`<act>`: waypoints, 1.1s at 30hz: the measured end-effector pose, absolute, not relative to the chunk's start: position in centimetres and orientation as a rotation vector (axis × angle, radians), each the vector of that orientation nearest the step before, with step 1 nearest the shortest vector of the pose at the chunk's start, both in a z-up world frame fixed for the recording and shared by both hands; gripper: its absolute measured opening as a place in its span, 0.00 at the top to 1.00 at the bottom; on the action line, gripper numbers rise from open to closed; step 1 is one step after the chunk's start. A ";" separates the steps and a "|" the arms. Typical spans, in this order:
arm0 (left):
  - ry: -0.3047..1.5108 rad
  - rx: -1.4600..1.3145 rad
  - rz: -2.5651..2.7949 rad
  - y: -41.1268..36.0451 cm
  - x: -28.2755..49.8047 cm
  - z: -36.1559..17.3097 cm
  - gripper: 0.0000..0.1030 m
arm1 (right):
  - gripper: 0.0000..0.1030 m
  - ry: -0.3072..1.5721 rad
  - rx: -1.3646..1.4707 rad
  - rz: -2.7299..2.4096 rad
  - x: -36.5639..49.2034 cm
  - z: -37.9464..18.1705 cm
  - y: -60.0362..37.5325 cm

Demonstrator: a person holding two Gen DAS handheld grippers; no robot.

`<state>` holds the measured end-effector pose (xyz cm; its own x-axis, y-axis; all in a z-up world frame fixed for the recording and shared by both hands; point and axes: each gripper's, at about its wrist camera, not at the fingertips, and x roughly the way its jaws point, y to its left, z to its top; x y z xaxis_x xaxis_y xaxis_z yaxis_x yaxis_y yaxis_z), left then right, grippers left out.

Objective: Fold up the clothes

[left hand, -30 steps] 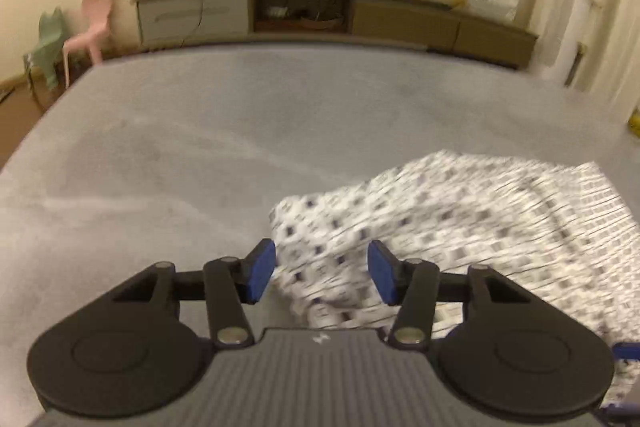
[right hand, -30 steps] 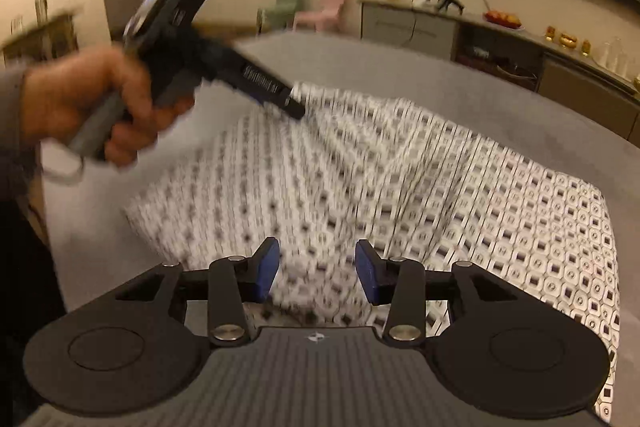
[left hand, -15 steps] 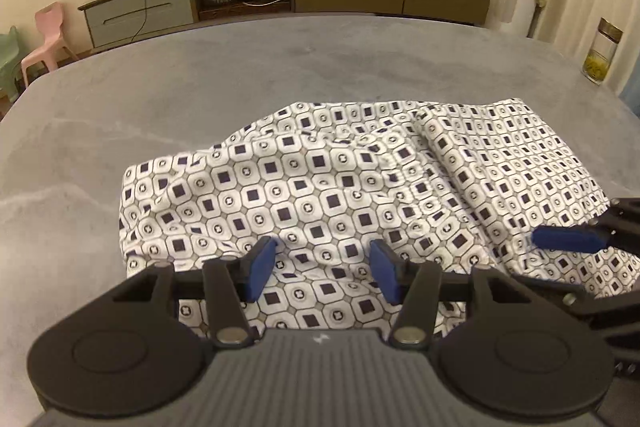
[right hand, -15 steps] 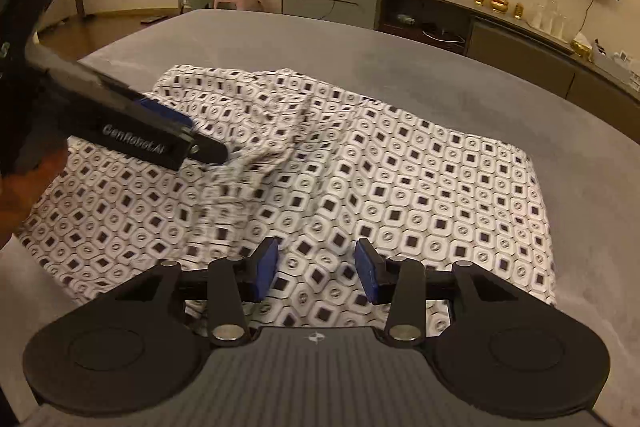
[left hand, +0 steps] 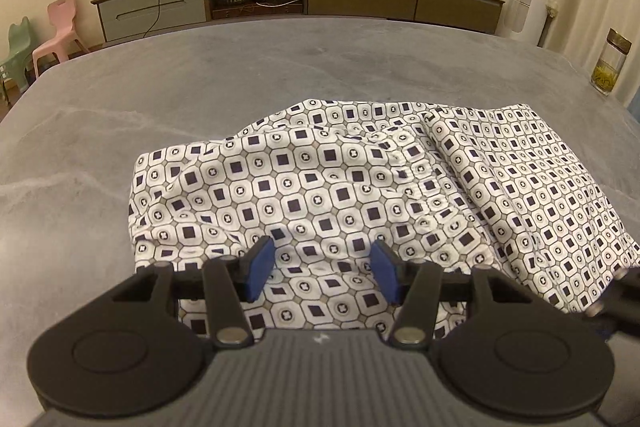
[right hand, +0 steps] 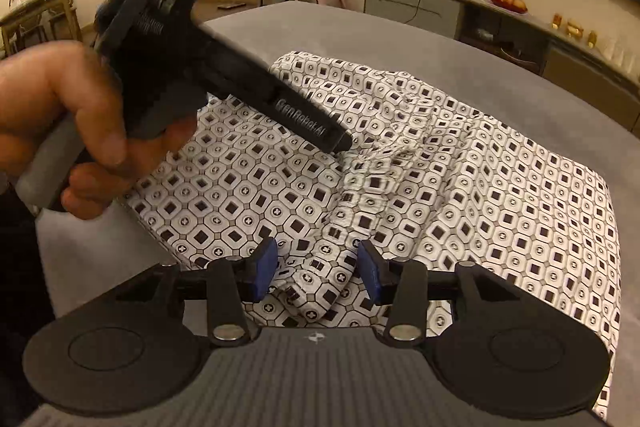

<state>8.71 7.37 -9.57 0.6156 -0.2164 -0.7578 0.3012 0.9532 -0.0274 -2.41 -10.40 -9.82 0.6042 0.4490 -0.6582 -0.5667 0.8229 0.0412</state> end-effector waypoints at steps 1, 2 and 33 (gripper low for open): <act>0.858 0.105 -0.299 7.4 8.7 -9.6 0.48 | 0.54 0.687 -0.150 0.594 -2.5 -9.3 -10.8; 0.859 0.104 -0.299 7.4 8.8 -9.6 0.48 | 0.54 0.685 -0.137 0.599 -2.5 -9.1 -10.9; 0.753 0.058 -0.668 -8.4 5.4 -2.9 0.13 | 0.96 0.499 -0.230 0.338 -7.6 -7.0 -18.5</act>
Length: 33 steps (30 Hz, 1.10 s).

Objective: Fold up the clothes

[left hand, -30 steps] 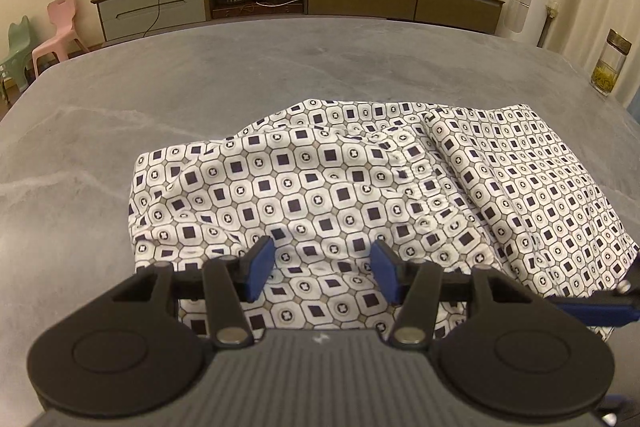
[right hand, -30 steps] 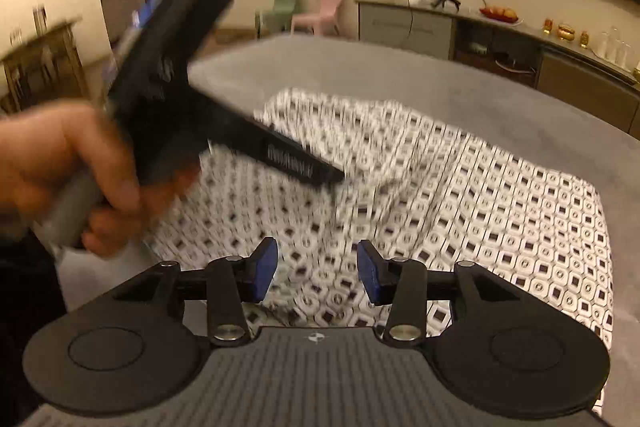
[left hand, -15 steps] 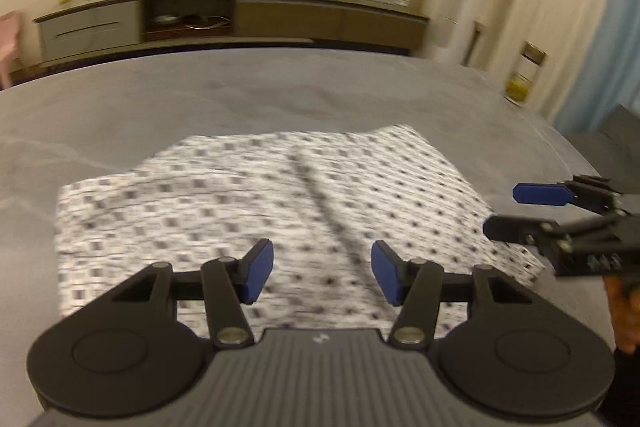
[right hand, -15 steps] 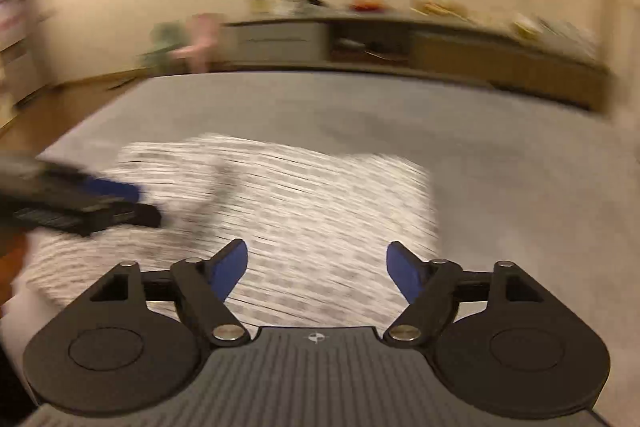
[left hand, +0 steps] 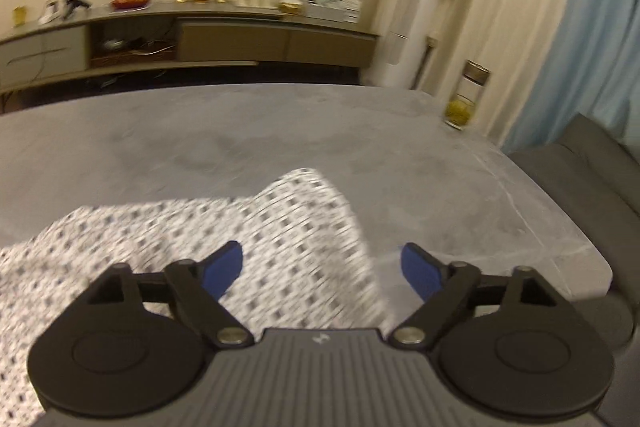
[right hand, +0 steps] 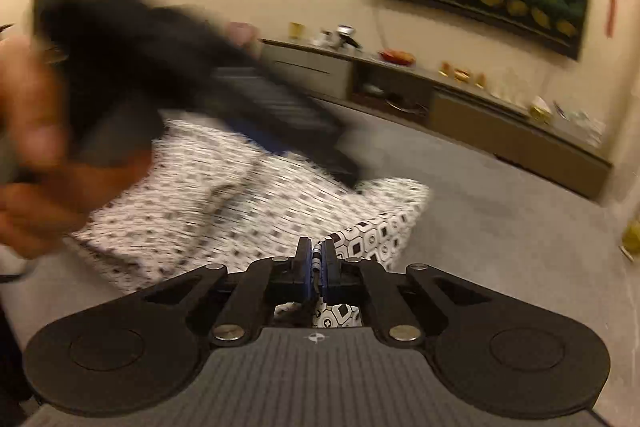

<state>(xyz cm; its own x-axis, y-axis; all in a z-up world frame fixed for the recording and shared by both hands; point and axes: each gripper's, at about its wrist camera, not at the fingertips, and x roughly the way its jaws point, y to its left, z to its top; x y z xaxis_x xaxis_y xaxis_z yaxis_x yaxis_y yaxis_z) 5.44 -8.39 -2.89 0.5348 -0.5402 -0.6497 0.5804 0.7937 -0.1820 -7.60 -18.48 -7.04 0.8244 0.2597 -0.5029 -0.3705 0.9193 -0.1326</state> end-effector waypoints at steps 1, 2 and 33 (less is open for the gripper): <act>0.764 0.090 -0.681 -9.4 5.6 -3.2 0.13 | 0.96 0.501 -0.241 0.356 -7.8 -7.3 -18.0; 0.774 0.122 -0.695 -10.4 5.8 -3.6 0.14 | 0.96 0.503 -0.253 0.372 -8.0 -7.6 -17.6; 0.905 -0.072 -0.402 15.1 4.8 -7.9 0.62 | 0.50 0.695 -0.335 0.459 -1.4 -9.3 -11.5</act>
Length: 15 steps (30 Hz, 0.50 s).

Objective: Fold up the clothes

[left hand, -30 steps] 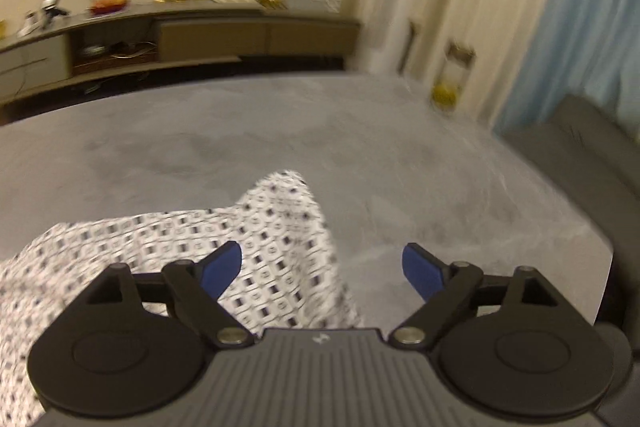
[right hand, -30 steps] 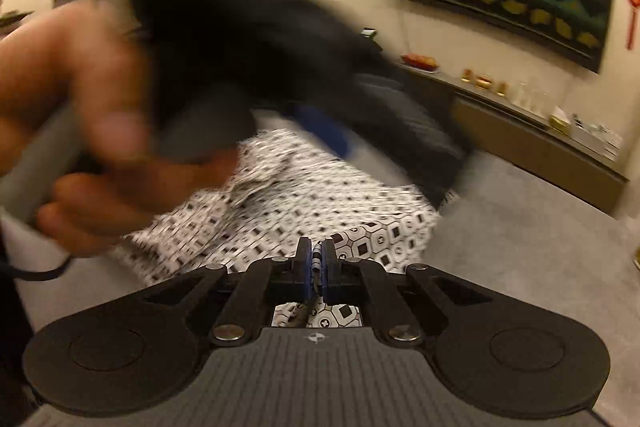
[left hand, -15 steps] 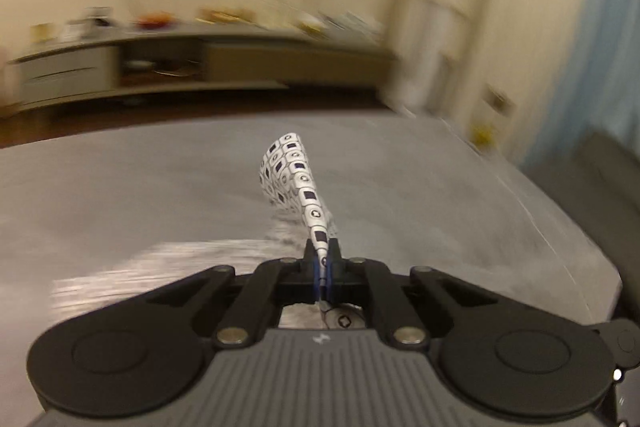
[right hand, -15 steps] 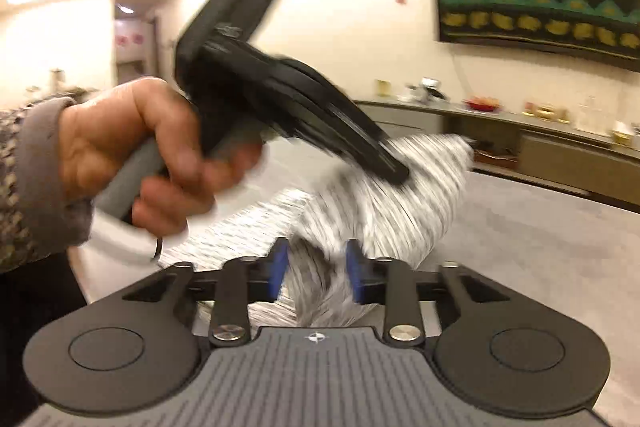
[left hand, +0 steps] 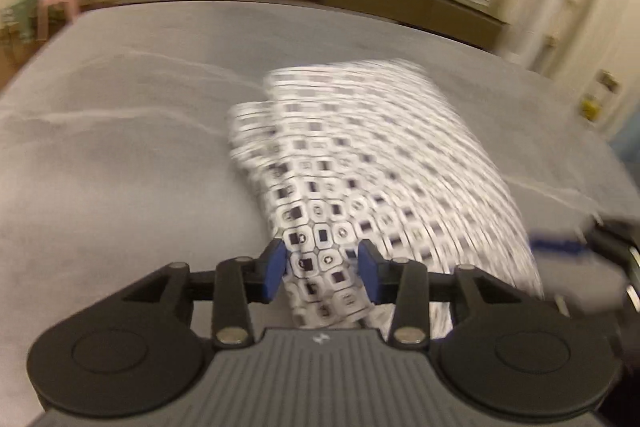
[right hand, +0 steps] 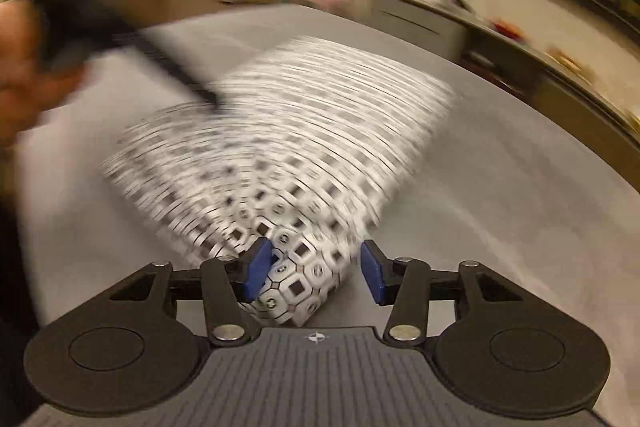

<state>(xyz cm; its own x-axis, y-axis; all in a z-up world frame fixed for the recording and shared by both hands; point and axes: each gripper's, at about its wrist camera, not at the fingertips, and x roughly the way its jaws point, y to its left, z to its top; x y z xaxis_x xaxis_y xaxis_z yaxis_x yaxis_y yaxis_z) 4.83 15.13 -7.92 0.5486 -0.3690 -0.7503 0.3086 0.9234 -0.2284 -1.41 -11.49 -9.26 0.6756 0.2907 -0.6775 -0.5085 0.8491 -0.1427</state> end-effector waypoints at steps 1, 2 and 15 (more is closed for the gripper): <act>0.892 -0.080 -0.412 15.0 4.9 -7.8 0.62 | 0.50 0.699 -0.334 0.400 -0.9 -9.2 -12.4; 0.879 -0.088 -0.415 14.9 5.0 -7.7 0.60 | 0.50 0.687 -0.324 0.362 -1.0 -8.9 -13.0; 0.857 -0.351 -0.284 17.6 11.2 -10.4 0.58 | 0.38 0.528 -0.414 0.650 -4.8 -9.2 -1.2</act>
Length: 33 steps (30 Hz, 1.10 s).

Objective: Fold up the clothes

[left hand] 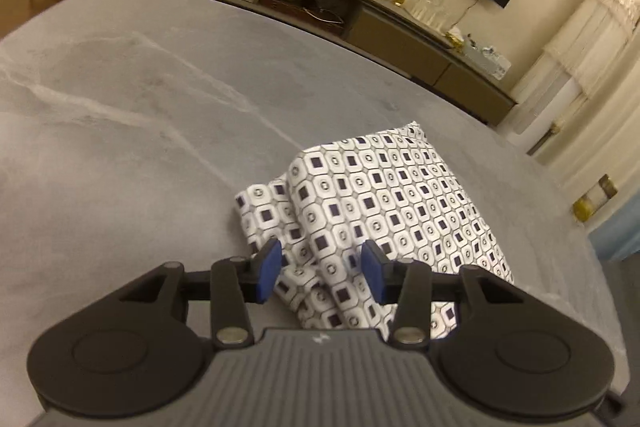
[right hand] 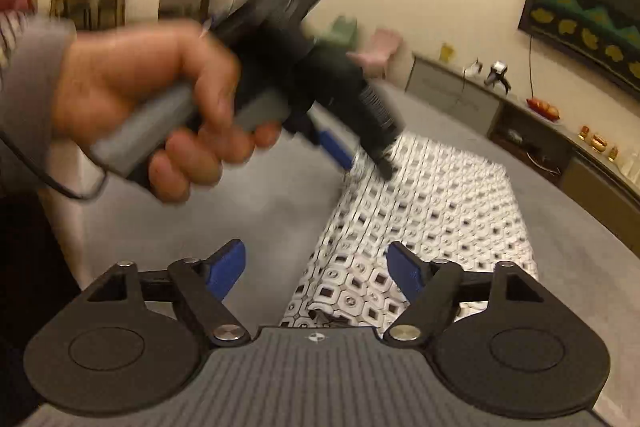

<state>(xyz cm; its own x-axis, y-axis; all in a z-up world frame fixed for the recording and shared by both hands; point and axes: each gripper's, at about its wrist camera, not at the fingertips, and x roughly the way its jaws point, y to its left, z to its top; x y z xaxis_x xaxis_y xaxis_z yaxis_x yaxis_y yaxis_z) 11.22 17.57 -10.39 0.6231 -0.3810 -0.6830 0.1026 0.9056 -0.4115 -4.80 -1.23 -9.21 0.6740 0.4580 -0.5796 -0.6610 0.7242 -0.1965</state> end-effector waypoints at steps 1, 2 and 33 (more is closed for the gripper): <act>0.861 -0.361 -0.280 17.6 11.5 -10.8 0.58 | 0.52 0.559 -0.387 0.641 -4.1 -9.3 -1.2; 0.859 -0.365 -0.285 17.8 11.7 -10.9 0.57 | 0.52 0.583 -0.353 0.638 -3.5 -9.1 -1.3; 0.895 -0.428 -0.317 17.8 10.7 -10.8 0.72 | 0.99 0.605 -0.749 0.429 -4.3 -11.0 -4.4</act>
